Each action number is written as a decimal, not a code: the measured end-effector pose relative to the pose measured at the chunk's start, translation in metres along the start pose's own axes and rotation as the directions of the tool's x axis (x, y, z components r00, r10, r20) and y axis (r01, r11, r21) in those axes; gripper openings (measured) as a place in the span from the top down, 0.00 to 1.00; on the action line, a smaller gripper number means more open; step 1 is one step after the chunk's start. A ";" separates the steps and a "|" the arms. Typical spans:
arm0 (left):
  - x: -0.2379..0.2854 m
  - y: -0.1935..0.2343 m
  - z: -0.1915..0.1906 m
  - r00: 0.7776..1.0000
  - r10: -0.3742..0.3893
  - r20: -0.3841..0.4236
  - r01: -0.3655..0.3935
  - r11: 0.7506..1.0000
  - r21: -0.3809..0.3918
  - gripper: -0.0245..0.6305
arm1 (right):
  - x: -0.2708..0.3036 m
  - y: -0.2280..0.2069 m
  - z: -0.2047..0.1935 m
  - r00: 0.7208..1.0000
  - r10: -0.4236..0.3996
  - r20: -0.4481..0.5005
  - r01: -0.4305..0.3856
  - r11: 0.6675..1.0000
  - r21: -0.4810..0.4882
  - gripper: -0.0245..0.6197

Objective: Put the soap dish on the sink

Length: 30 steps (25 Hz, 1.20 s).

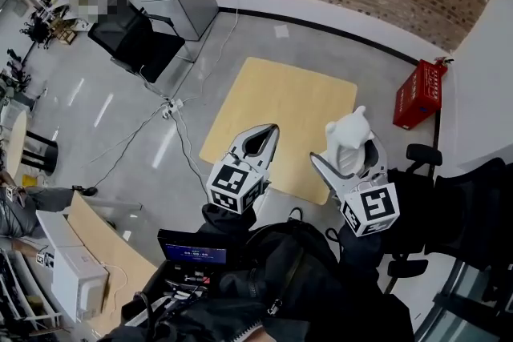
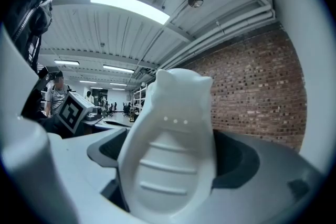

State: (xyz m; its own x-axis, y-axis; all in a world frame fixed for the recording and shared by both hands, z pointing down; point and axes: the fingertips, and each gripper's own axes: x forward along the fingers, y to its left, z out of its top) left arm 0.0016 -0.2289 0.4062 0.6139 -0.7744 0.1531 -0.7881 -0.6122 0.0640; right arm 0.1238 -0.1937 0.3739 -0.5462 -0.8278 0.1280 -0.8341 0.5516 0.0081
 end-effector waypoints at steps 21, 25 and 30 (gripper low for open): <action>0.044 0.057 -0.110 0.967 -0.001 -0.256 -0.036 0.989 -0.141 0.96 | 0.081 -0.003 -0.147 0.928 0.075 -0.366 -0.045 0.995 0.088 0.16; 0.042 0.067 -0.149 0.946 -0.008 -0.324 -0.056 0.981 -0.188 0.96 | 0.097 0.004 -0.201 0.872 0.106 -0.478 -0.060 0.992 0.110 0.16; 0.042 0.074 -0.190 0.922 -0.009 -0.387 -0.084 0.971 -0.222 0.96 | 0.110 0.007 -0.263 0.780 0.161 -0.604 -0.121 0.987 0.108 0.16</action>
State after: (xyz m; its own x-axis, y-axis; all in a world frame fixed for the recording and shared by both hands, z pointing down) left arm -0.0395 -0.2761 0.6042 0.5558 -0.6470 0.5221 -0.8271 -0.4938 0.2685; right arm 0.0785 -0.2545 0.6494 -0.5139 -0.4950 0.7006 -0.7655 0.6332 -0.1142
